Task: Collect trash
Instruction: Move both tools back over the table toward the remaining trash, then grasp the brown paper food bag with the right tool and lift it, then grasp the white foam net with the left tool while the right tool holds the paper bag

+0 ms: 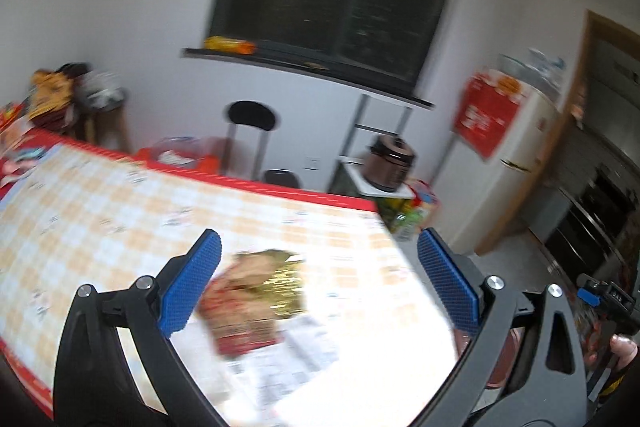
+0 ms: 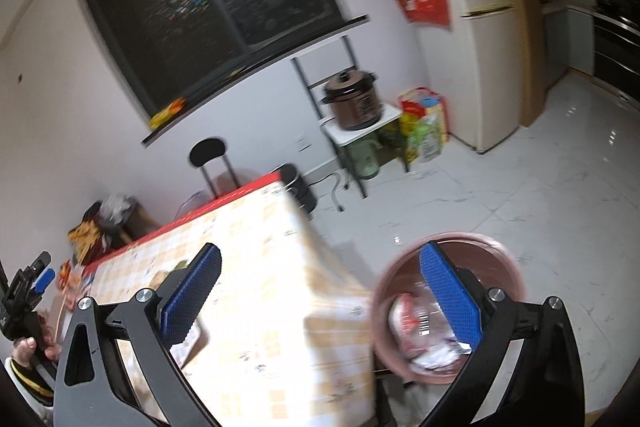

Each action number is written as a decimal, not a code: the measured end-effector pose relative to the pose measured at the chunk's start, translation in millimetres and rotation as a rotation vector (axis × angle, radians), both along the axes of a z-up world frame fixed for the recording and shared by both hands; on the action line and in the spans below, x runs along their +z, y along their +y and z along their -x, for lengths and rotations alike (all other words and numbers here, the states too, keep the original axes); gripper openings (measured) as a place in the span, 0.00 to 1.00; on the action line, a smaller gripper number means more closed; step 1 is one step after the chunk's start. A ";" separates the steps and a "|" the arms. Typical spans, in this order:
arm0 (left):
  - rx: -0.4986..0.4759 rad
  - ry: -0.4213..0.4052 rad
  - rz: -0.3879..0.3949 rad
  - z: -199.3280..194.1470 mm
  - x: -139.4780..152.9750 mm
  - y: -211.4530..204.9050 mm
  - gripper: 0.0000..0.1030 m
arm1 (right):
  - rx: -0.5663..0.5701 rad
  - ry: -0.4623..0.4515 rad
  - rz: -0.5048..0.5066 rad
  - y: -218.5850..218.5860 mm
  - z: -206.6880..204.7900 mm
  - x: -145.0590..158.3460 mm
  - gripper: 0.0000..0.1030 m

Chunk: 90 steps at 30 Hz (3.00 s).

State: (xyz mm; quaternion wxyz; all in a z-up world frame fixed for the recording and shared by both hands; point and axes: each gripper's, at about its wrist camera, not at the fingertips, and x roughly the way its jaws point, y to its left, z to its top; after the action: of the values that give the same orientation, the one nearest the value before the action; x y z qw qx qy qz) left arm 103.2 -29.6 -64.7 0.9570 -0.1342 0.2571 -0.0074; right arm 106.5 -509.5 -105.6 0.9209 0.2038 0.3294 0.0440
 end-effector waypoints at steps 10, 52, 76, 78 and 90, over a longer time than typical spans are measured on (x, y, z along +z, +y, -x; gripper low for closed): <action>0.125 0.076 0.075 46.2 -39.4 119.4 0.94 | 0.196 0.053 0.038 150.9 -26.4 -7.5 0.95; 0.397 0.296 0.197 143.7 -151.0 283.5 0.93 | 0.611 0.329 0.348 480.2 -144.7 -179.8 0.95; 0.249 0.298 0.204 122.2 -147.8 230.0 0.93 | 0.645 0.270 0.151 443.0 -89.4 -142.5 0.72; 0.228 0.302 0.208 118.1 -149.5 223.4 0.93 | 0.636 0.255 0.131 434.5 -82.5 -133.8 0.72; 0.050 0.330 0.211 68.6 -162.0 166.9 0.93 | 0.492 0.224 0.070 352.9 -52.1 -104.1 0.72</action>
State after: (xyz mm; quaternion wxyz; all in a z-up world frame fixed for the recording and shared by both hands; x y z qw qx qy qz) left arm 34.6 137.4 -226.7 0.8825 -0.2392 0.4047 0.0114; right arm 158.6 -156.6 -209.7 0.8468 0.0895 0.4702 0.2322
